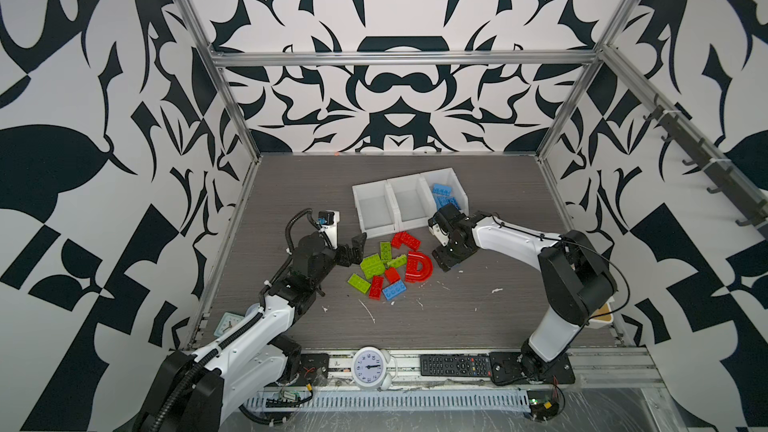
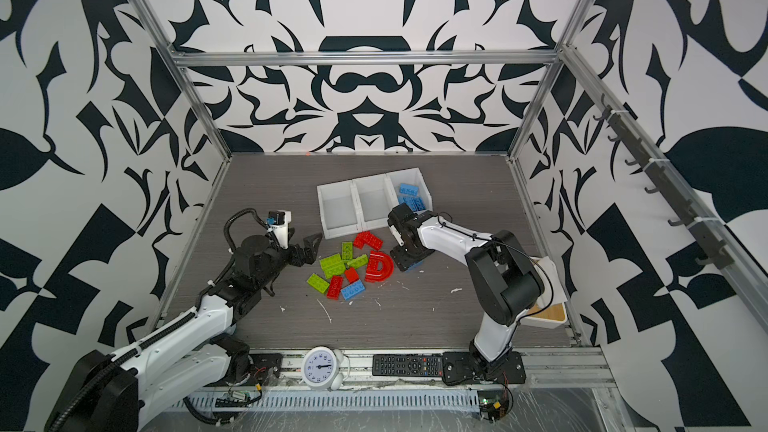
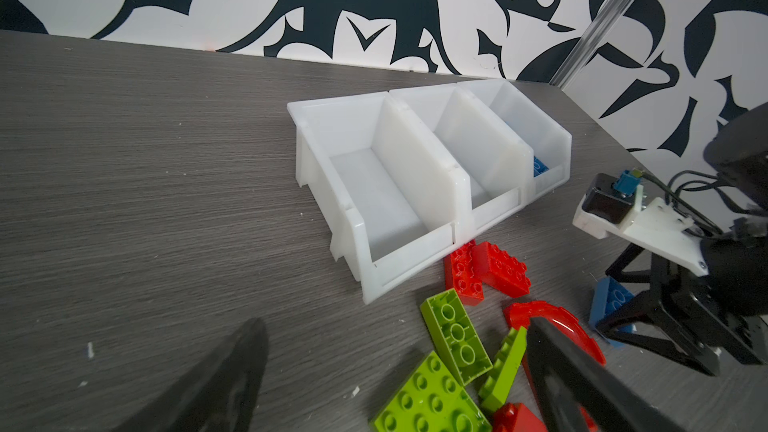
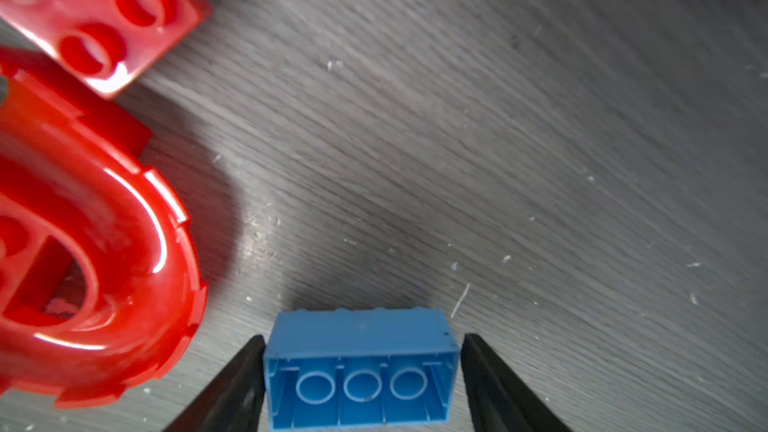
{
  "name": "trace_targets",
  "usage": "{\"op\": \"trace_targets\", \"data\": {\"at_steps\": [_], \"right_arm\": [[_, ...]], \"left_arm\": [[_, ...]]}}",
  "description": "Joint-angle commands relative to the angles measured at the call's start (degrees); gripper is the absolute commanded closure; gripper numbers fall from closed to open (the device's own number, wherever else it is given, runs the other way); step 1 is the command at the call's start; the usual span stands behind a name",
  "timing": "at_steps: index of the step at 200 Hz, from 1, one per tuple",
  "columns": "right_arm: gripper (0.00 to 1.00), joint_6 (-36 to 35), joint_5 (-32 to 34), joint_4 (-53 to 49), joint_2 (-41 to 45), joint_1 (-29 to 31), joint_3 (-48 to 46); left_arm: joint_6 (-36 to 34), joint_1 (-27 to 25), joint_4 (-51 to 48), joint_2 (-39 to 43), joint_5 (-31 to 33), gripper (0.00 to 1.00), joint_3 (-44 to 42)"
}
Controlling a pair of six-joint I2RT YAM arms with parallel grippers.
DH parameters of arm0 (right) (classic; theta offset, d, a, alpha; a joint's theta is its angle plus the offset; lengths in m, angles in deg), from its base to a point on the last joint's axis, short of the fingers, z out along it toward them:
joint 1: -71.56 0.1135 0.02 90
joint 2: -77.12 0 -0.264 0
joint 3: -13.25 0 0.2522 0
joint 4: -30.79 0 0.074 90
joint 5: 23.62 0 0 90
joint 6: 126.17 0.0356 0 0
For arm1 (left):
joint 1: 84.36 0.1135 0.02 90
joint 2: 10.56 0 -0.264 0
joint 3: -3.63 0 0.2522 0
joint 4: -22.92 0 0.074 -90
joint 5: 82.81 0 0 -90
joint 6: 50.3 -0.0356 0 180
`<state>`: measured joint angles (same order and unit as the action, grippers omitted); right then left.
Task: Sort the legos into containers by color
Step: 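Lower the right gripper onto the blue brick nearest the robot and grasp it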
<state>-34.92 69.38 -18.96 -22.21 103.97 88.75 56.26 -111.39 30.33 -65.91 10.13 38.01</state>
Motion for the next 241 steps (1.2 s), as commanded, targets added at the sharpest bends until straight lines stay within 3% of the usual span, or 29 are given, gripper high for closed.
{"op": "trace_targets", "data": {"at_steps": [1, 83, 163, 241], "right_arm": [[0.24, -0.28, -0.5, 0.32, -0.02, 0.28, 0.79], [0.25, 0.11, 1.78, 1.36, -0.12, 0.24, -0.56], [0.39, 1.78, 0.87, 3.55, 2.64, -0.02, -2.73], [0.45, 1.78, -1.31, 4.73, 6.76, -2.25, -2.74]], "left_arm": [[0.2, -0.12, 0.28, 0.46, -0.04, 0.01, 0.92], [-0.01, -0.04, 0.15, 0.78, 0.05, 0.01, 0.98], [0.11, -0.13, 0.1, 2.26, 0.46, 0.01, 0.39], [-0.01, -0.06, 0.01, 2.01, 0.4, 0.01, 0.48]]}}
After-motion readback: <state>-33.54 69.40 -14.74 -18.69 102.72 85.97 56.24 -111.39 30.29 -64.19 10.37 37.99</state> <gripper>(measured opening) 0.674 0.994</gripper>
